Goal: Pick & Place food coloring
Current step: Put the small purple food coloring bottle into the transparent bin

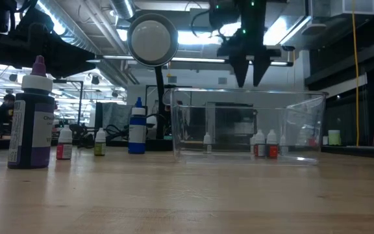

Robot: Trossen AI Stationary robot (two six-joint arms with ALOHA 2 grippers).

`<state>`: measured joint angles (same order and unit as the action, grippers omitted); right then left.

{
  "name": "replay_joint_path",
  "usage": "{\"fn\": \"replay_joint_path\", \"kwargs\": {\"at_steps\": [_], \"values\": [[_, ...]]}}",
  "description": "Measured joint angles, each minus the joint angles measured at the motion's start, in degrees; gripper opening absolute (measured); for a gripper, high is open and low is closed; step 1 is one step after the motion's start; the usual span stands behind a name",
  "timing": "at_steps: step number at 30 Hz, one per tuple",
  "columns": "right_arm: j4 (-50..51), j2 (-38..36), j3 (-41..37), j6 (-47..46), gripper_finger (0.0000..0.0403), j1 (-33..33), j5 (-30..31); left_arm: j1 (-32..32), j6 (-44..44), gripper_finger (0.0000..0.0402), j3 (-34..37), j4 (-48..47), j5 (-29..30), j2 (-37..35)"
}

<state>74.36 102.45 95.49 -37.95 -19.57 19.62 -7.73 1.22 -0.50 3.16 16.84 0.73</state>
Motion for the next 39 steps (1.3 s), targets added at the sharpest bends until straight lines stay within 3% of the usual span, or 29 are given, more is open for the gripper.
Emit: {"fn": "replay_joint_path", "kwargs": {"at_steps": [15, 20, 29, 39], "values": [[-17.2, 0.0, -16.5, -12.5, 0.0262, -1.1, -4.7, 0.0, 0.0, 0.0347, 0.0, 0.0, 0.0, 0.0], [-18.0, 0.0, -20.9, -15.9, 0.0262, -1.1, -5.3, 0.0, 0.0, 0.0347, 0.0, 0.0, 0.0, 0.0], [-25.2, 0.3, -24.5, -12.9, 0.0262, -0.6, -8.2, 0.0, 0.0, 0.0347, 0.0, 0.0, 0.0, 0.0], [-25.0, 4.5, -24.6, -9.6, 0.0260, -0.5, -9.2, 0.0, 0.0, 0.0347, 0.0, 0.0, 0.0, 0.0]]}}
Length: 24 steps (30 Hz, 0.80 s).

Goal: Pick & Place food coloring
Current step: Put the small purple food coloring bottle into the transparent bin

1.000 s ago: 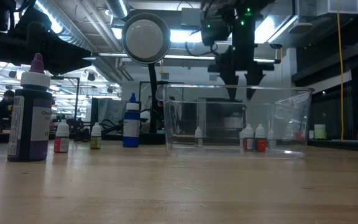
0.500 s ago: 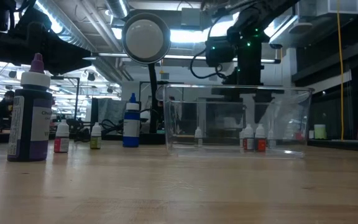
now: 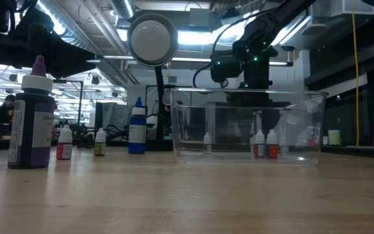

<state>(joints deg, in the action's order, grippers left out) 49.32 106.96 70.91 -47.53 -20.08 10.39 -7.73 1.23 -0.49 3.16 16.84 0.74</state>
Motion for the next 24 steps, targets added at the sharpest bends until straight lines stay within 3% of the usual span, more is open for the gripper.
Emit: {"fn": "replay_joint_path", "kwargs": {"at_steps": [10, 24], "values": [[-1.5, 0.4, 0.0, -0.2, 0.0252, -0.8, -0.9, 0.0, 0.0, 0.0347, 0.0, 0.0, 0.0, 0.0], [-1.7, 0.4, 0.0, -1.9, 0.0133, -0.8, 0.0, 0.0, 0.0, 0.0347, 0.0, 0.0, 0.0, 0.0]]}}
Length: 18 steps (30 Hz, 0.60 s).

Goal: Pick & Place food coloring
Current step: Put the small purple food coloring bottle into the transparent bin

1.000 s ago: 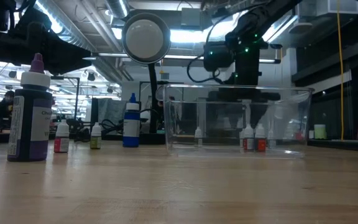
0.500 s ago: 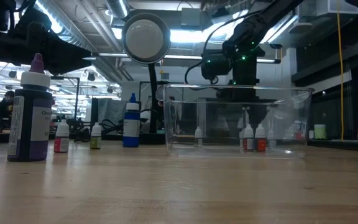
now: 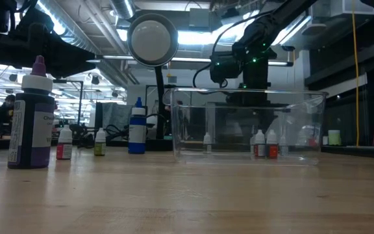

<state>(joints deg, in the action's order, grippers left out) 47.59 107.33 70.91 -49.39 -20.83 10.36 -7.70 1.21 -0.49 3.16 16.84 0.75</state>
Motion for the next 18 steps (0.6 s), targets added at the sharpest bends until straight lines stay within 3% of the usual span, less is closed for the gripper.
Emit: {"fn": "replay_joint_path", "kwargs": {"at_steps": [13, 18], "values": [[1.2, 0.0, 0.1, 0.2, 0.0056, 0.0, 1.7, 0.0, 0.0, 0.0347, 0.0, 0.0, 0.0, 0.0], [1.5, 0.0, 0.1, 0.4, 0.0075, 0.0, 1.8, 0.0, 0.0, 0.0347, 0.0, 0.0, 0.0, 0.0]]}}
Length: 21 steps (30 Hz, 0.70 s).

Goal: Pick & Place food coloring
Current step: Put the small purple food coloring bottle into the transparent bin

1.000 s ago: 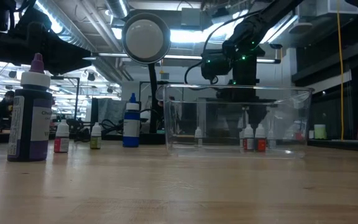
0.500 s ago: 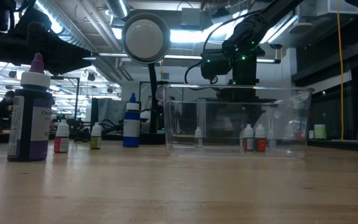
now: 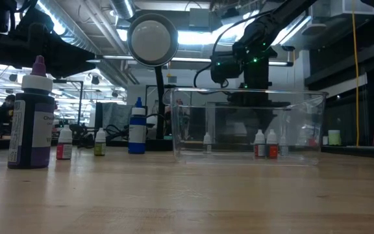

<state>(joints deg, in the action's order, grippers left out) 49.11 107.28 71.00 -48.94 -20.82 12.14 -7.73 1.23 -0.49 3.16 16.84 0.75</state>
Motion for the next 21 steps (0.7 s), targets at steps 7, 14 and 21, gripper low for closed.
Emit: {"fn": "replay_joint_path", "kwargs": {"at_steps": [7, 14, 21], "values": [[0.2, 0.0, 0.0, 0.1, 0.0178, 0.0, -0.1, 0.0, 0.0, 0.0347, 0.0, 0.0, 0.0, 0.0], [1.7, 0.0, 0.0, -1.5, 0.0209, 0.0, -0.2, 0.0, 0.0, 0.0347, 0.0, 0.0, 0.0, 0.0], [2.1, 0.0, 0.0, -3.4, 0.0180, 0.0, -0.8, 0.0, 0.0, 0.0347, 0.0, 0.0, 0.0, 0.0]]}}
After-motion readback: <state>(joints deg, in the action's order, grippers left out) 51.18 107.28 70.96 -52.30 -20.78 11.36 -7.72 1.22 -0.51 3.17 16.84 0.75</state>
